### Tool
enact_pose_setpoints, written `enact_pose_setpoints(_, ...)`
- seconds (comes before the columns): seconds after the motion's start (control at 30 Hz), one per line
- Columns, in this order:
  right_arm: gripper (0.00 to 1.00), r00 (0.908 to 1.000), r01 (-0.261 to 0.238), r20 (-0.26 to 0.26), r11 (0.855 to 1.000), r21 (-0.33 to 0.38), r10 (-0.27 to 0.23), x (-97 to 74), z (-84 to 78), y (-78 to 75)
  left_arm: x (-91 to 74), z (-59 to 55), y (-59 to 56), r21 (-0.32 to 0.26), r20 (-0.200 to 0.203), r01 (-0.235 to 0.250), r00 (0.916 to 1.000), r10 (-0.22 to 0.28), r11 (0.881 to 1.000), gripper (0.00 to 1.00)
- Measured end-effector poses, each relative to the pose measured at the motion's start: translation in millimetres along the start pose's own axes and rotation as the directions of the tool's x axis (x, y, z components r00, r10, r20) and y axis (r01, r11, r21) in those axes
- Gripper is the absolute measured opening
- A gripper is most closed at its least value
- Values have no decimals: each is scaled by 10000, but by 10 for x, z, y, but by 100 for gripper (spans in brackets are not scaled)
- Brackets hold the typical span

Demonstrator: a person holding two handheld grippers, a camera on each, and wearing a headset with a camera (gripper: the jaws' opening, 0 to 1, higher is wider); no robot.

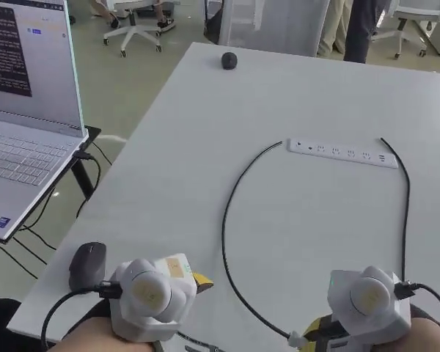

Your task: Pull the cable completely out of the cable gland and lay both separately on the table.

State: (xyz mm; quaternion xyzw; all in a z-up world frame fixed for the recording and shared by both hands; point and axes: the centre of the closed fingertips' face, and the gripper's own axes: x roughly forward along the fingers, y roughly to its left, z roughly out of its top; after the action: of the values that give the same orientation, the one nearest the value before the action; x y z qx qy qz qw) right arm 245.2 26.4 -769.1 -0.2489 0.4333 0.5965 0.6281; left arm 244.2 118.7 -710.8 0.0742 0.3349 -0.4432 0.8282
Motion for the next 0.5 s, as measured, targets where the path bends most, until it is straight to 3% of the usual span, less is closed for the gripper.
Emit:
enact_pose_setpoints(0.23, 6, 9996, 61, 262, 9997, -251, -54, -204, 60, 35, 171, 222, -56, 373, 136, 329, 9993, -335, 9988, 78)
enact_pose_setpoints(0.43, 6, 9985, 137, 538, 9988, -466, -111, -366, 120, 59, 405, 342, -251, 1060, -49, 1124, 9936, -1125, 9880, 74)
enact_pose_setpoints(0.5, 6, 9980, 193, 608, 9982, -576, -158, -413, 133, 54, 462, 385, -272, 1079, -41, 1193, 9928, -1196, 9870, 73)
